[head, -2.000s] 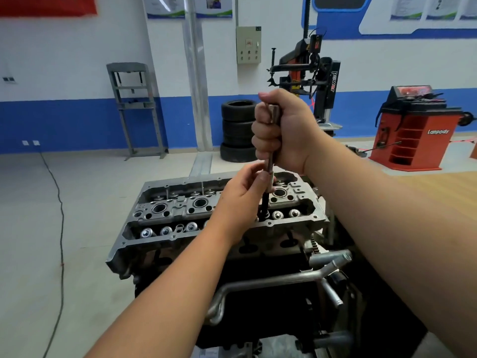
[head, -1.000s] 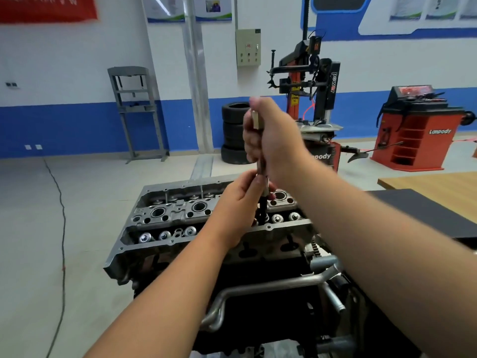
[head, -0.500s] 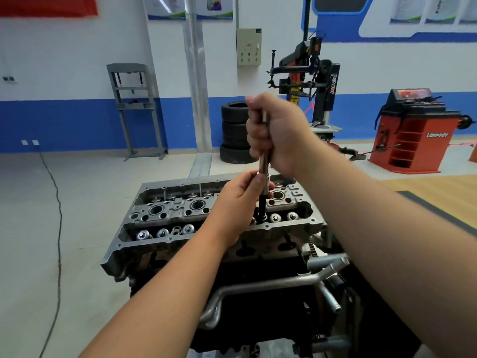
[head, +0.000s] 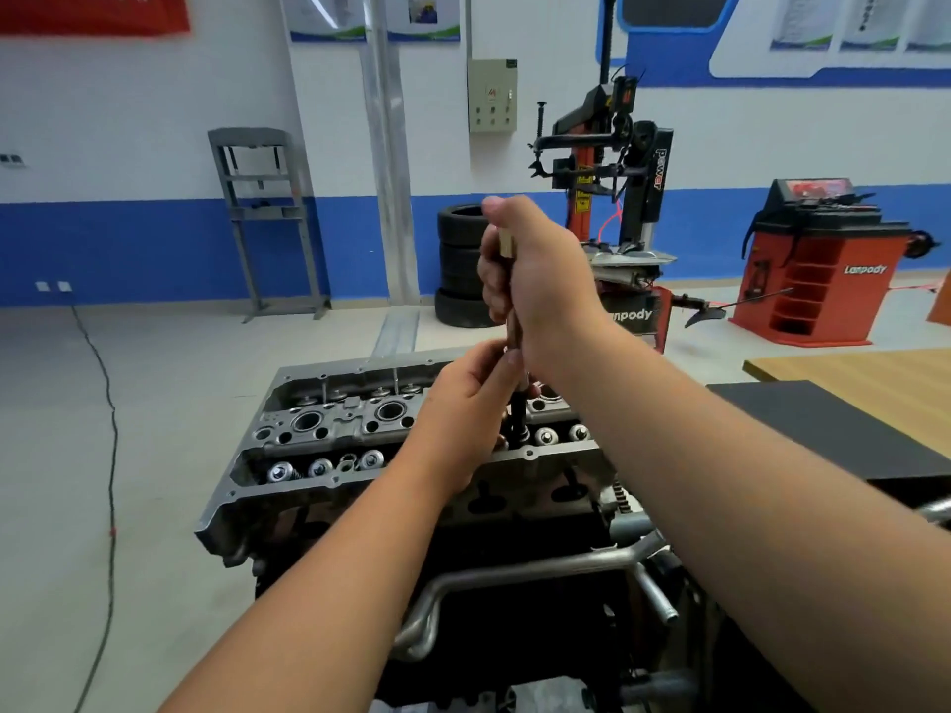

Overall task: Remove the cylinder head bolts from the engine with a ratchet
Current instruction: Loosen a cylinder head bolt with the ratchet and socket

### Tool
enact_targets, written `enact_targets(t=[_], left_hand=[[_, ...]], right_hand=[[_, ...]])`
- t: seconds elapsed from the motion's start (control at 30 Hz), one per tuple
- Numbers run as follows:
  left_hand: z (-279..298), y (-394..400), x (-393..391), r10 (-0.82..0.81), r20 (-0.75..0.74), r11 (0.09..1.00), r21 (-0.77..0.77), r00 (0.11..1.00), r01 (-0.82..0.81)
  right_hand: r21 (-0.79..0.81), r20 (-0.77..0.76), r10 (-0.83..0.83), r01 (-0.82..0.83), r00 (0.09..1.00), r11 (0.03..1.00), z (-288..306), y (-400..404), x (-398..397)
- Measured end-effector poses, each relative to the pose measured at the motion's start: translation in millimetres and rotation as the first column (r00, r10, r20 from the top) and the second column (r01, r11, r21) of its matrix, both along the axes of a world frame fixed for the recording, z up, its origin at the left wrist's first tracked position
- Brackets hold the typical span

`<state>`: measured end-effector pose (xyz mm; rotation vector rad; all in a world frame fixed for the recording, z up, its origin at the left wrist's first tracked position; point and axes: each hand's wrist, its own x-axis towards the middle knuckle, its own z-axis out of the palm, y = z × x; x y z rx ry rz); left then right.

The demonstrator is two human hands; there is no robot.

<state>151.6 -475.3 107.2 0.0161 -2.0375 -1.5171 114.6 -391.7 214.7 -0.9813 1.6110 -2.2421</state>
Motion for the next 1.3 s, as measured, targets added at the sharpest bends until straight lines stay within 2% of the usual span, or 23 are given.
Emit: enact_targets(t=[0.07,0.13,0.17,0.2,0.27,0.3,0.33,0.37,0.43,0.53,0.6,0.67,0.7,0.77,0.83,0.9,0.97,1.03,1.1,1.13,1.17,1.23,1.3], left_hand=[[1.5,1.2,0.1,0.010,0.010,0.999,-0.035,1.000,-0.009],[2.1,3.1,0.3,0.015,0.000,0.999,-0.028,1.000,-0.015],[0.9,2.7,-0.3,0.008,-0.010,1.000,0.001,1.000,-0.008],[-0.2,2.3,-0.4,0.005,-0.018,1.000,0.030,1.000,-0.004],[-0.7,1.9,-0.1,0.012,0.005,0.999,0.042,1.000,-0.013],[-0.9,1.3,-0.8,0.012,0.018,0.999,0.041,1.000,-0.012],[0.0,1.7,0.3,0.002,0.029,0.999,0.045,1.000,-0.004],[0.7,1.9,0.7,-0.004,0.039,0.999,0.048,0.999,0.002],[1.6,1.9,1.8,-0.007,0.046,1.000,0.013,0.999,0.006],[3.4,5.5,4.1,0.041,0.021,0.996,-0.074,0.999,-0.039],[3.9,8.1,5.2,0.079,0.014,0.993,-0.092,0.997,-0.077],[2.8,8.6,5.6,0.077,0.005,0.996,-0.053,0.997,-0.077],[1.7,7.2,4.4,0.069,0.005,0.997,-0.022,0.998,-0.068],[1.0,5.4,3.1,0.048,0.031,0.998,0.029,0.998,-0.049],[2.2,4.1,3.5,0.011,0.050,0.999,0.051,0.999,-0.013],[3.3,2.8,3.9,-0.027,0.064,0.997,0.069,0.998,0.022],[3.0,0.6,3.0,-0.039,0.051,0.996,0.076,0.998,0.035],[3.2,0.4,1.8,-0.024,0.042,0.998,0.065,0.999,0.021],[3.8,2.5,2.0,0.006,0.036,0.999,0.043,0.999,-0.007],[3.4,3.0,2.0,0.015,0.026,0.999,0.040,1.000,-0.016],[3.0,3.7,2.0,0.018,0.014,0.999,0.051,1.000,-0.018],[2.4,4.6,2.1,0.021,0.010,0.997,0.077,1.000,-0.022],[2.9,4.4,1.3,-0.004,0.025,0.995,0.096,1.000,0.002]], right_hand=[[-0.106,-0.095,-0.248,0.238,0.964,0.966,-10.7,-10.6,12.9],[-0.106,-0.156,-0.330,0.316,0.931,0.943,-7.9,-10.6,11.5],[-0.068,-0.204,-0.309,0.301,0.929,0.951,-3.5,-8.9,5.6],[-0.003,-0.225,-0.202,0.207,0.953,0.978,1.8,-5.1,-0.5],[0.110,-0.040,0.165,-0.160,0.985,0.981,12.7,6.5,-11.1],[0.109,0.045,0.265,-0.269,0.963,0.957,16.5,11.8,-16.1],[0.085,0.086,0.295,-0.302,0.952,0.949,16.5,14.9,-20.0],[0.059,0.104,0.272,-0.279,0.957,0.959,15.3,16.4,-19.5],[-0.013,0.100,0.111,-0.111,0.989,0.994,8.8,11.5,-8.2],[-0.088,-0.021,-0.229,0.226,0.973,0.970,-1.5,-4.3,13.9],[-0.078,-0.093,-0.298,0.292,0.950,0.953,-1.7,-6.6,16.3],[-0.031,-0.111,-0.157,0.154,0.981,0.988,4.9,-1.5,5.2],[0.018,-0.076,0.003,-0.002,0.997,1.000,9.7,3.0,-2.4],[0.134,0.030,0.297,-0.299,0.954,0.945,20.3,13.1,-16.9],[0.145,0.067,0.379,-0.385,0.923,0.911,22.0,16.4,-23.1],[0.088,0.053,0.284,-0.288,0.957,0.954,14.8,10.7,-17.9],[-0.011,0.002,0.054,-0.054,0.999,0.998,2.4,-1.1,-5.3],[-0.106,-0.068,-0.195,0.187,0.979,0.977,-8.6,-11.0,6.3],[-0.108,-0.118,-0.280,0.268,0.953,0.957,-7.2,-12.4,7.1],[-0.063,-0.164,-0.237,0.230,0.958,0.971,-3.4,-10.0,2.5],[0.006,-0.186,-0.110,0.113,0.977,0.994,1.8,-5.7,-3.3],[0.097,-0.021,0.267,-0.264,0.963,0.960,13.4,7.7,-16.3],[0.073,0.094,0.410,-0.417,0.907,0.906,17.6,17.5,-25.2]])
